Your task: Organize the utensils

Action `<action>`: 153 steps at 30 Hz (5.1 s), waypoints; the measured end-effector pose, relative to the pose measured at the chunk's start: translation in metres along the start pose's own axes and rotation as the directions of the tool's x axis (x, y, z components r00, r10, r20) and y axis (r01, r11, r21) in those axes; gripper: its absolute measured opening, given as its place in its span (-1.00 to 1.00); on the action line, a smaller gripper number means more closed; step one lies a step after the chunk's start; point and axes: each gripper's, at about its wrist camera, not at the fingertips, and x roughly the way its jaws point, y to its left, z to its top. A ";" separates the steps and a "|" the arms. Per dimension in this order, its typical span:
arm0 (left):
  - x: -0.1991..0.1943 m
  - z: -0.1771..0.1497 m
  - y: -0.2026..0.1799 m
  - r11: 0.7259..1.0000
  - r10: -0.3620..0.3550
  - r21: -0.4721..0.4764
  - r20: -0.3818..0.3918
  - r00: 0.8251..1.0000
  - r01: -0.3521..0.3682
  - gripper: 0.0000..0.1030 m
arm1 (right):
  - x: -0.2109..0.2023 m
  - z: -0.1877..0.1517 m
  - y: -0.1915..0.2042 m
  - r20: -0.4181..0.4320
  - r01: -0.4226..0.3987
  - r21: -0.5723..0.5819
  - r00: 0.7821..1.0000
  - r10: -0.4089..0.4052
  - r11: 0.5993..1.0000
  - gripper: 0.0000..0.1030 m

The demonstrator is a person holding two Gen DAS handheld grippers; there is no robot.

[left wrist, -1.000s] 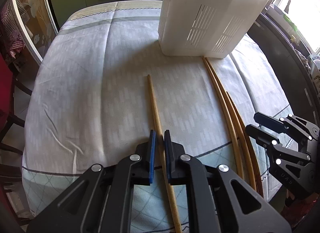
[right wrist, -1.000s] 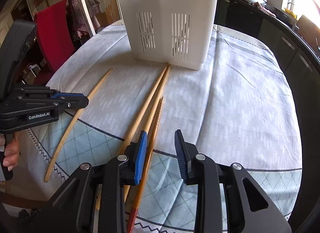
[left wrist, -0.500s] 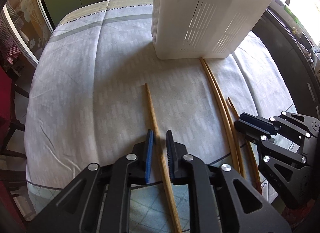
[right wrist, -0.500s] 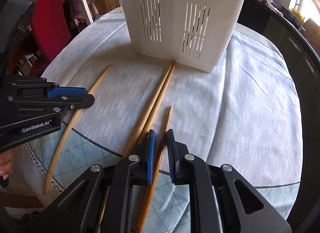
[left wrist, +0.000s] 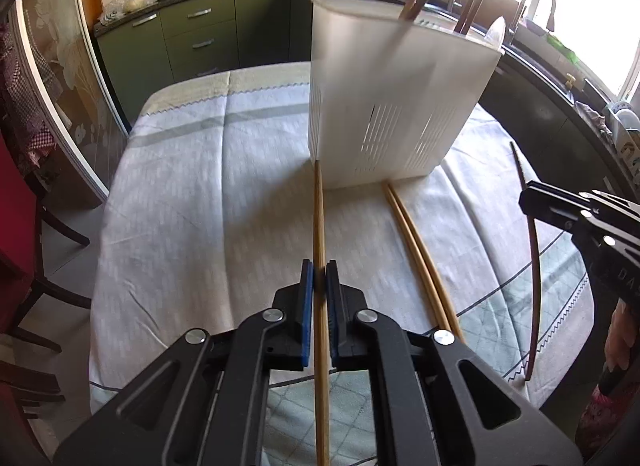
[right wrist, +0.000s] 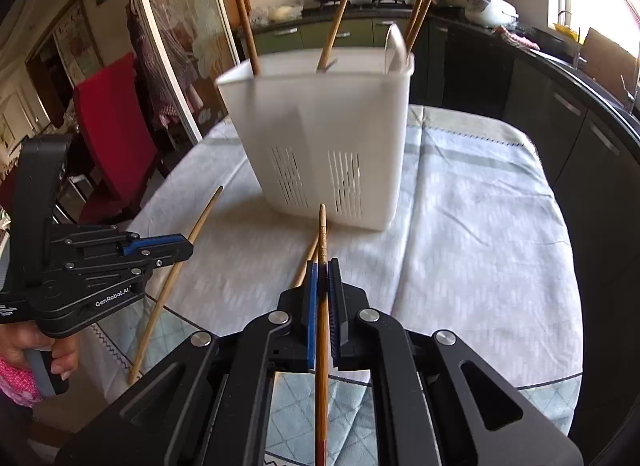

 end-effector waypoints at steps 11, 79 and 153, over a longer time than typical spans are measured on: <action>-0.068 -0.008 0.004 1.000 -0.027 0.001 0.188 0.982 0.027 -0.88 | -0.076 -0.012 0.014 0.162 -0.035 -0.024 0.986 0.038 0.999 -0.88; -0.210 0.144 -0.036 0.991 -0.091 0.137 0.679 0.729 -0.004 -0.88 | -0.148 0.177 0.013 0.506 0.009 -0.077 0.862 0.031 0.997 -0.88; 0.064 -0.007 -0.067 0.996 0.046 -0.076 0.002 0.999 -0.045 -0.26 | -0.114 -0.083 -0.100 0.248 -0.172 0.305 0.964 0.096 0.937 -0.40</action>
